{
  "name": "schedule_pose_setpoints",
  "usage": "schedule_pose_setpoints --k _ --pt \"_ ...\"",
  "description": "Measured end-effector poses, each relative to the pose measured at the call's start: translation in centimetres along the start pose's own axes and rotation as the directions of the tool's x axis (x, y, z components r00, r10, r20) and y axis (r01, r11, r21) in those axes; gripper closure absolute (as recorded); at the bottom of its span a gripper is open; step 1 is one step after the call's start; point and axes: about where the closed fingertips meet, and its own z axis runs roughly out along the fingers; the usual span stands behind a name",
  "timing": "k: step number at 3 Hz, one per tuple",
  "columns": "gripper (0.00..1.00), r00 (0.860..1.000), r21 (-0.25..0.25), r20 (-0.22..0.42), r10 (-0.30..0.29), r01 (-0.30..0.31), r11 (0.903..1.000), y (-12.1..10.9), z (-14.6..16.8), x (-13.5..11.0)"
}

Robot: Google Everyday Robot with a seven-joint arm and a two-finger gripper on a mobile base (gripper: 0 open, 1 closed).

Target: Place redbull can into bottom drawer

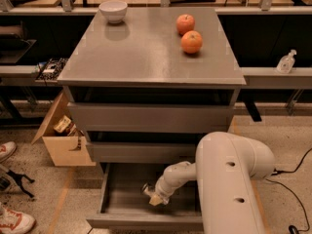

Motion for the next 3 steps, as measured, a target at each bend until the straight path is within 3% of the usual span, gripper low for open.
schedule_pose_setpoints --k 1,2,3 --pt "0.04 1.000 0.005 0.007 0.001 -0.001 1.0000 0.4 -0.5 0.0" --pt "0.00 0.998 0.032 0.012 0.056 -0.057 0.9979 -0.1 -2.7 1.5" --pt "0.00 0.989 0.066 0.067 0.134 -0.138 0.9882 -0.6 -7.3 3.4"
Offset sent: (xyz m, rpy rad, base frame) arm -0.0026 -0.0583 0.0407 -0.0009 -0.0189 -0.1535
